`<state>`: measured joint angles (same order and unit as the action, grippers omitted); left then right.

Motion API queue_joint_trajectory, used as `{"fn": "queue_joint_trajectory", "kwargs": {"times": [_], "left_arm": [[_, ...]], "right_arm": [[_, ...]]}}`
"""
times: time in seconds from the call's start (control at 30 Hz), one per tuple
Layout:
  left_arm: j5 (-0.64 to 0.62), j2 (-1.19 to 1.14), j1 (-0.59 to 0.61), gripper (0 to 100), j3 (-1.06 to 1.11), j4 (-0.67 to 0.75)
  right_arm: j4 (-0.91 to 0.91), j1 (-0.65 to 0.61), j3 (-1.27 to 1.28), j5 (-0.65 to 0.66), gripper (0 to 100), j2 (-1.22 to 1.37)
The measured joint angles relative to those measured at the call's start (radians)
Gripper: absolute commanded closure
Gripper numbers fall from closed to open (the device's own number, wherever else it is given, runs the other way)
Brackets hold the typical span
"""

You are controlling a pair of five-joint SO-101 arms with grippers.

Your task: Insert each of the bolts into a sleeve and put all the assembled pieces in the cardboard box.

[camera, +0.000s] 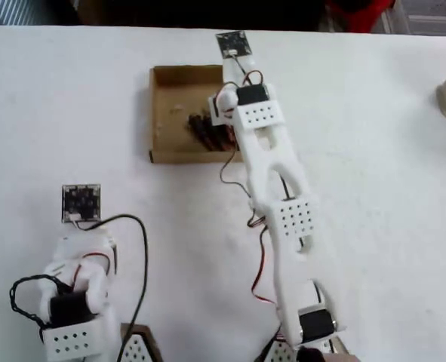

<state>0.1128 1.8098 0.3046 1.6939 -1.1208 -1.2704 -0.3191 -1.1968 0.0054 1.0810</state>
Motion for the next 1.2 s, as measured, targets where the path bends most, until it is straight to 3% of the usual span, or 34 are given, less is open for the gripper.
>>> {"fn": "queue_joint_trajectory", "kwargs": {"times": [0.2, 0.4, 0.5, 0.93, 1.2], "left_arm": [[0.0, 0.0, 0.0, 98, 0.0, 0.0], [0.0, 0.0, 0.0, 98, 0.0, 0.0], [0.0, 0.0, 0.0, 98, 0.0, 0.0], [0.0, 0.0, 0.0, 98, 0.002, 0.0], [0.0, 0.0, 0.0, 98, 0.002, 0.0]], "right_arm": [[-0.199, 0.0, -0.293, 0.044, 78.3, 0.055], [-0.299, 0.002, -0.425, 0.057, 90.6, 0.058], [-0.336, 0.002, -0.428, 0.057, 98.1, 0.057], [-0.451, -0.017, -0.422, 0.066, 98.3, -0.199], [-0.454, -0.017, -0.043, 0.066, 98.2, -0.442]]}}
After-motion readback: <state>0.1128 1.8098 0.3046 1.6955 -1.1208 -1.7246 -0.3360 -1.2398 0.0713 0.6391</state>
